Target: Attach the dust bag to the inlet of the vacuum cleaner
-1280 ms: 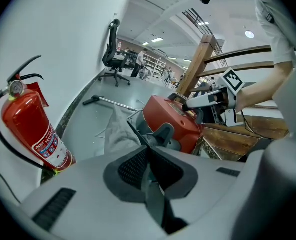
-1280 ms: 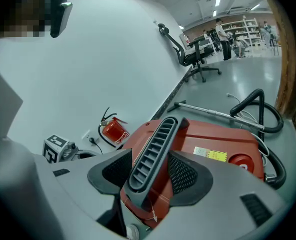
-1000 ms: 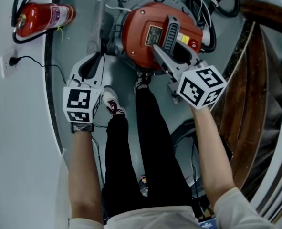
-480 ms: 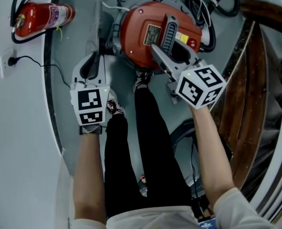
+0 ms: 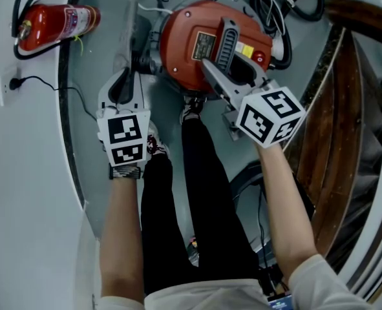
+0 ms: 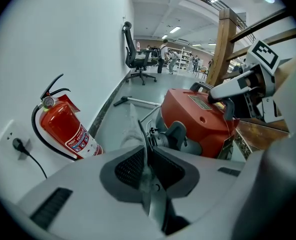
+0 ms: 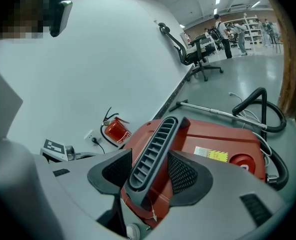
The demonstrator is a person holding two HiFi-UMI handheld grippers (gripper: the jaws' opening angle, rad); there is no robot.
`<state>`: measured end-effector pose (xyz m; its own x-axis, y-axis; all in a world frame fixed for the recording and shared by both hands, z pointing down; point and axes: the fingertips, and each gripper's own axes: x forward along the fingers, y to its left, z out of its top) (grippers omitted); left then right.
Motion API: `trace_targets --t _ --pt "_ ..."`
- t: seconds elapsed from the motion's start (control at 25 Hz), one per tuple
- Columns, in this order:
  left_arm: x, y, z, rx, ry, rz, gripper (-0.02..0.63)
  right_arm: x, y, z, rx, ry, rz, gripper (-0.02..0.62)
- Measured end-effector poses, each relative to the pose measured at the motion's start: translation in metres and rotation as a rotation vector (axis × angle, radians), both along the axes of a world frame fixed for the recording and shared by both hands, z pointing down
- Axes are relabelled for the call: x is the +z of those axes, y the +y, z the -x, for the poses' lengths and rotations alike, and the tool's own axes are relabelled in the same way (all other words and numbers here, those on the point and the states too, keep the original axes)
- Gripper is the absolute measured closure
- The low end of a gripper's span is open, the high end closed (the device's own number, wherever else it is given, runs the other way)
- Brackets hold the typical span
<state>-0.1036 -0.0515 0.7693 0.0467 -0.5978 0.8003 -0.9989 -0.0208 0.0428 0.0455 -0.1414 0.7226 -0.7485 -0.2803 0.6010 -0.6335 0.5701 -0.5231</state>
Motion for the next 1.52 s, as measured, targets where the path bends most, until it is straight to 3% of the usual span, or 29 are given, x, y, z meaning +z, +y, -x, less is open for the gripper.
trace_targets --t 0.16,0.36,0.52,0.68,0.88,1.04,1.16,1.52 --pt "-0.001 0.001 0.004 -0.015 0.035 -0.007 0.569 0.000 0.000 0.000 0.000 0.000 -0.001 0.377" --pt "-0.003 0.005 0.028 -0.134 0.009 0.007 0.594 0.000 0.001 0.000 -0.006 -0.004 0.002 0.377" --pt "-0.002 0.005 0.029 -0.167 0.031 -0.001 0.591 0.000 0.001 0.000 -0.008 -0.006 0.004 0.377" --pt "0.000 0.002 0.030 -0.160 0.022 -0.014 0.581 -0.001 0.001 0.000 -0.006 -0.005 0.002 0.377" --pt "-0.001 0.000 0.027 -0.151 0.071 -0.069 0.532 0.000 0.001 0.000 -0.006 -0.007 0.004 0.377" --pt "0.001 -0.001 0.031 -0.155 0.038 -0.046 0.580 -0.001 0.001 0.001 -0.009 -0.006 0.000 0.377" --pt "0.000 -0.001 0.030 -0.149 0.070 -0.047 0.586 -0.001 0.001 0.000 -0.009 -0.006 0.000 0.377" --pt "-0.005 0.000 0.014 -0.014 0.086 -0.108 0.588 -0.001 0.001 0.000 -0.007 -0.007 -0.007 0.377"
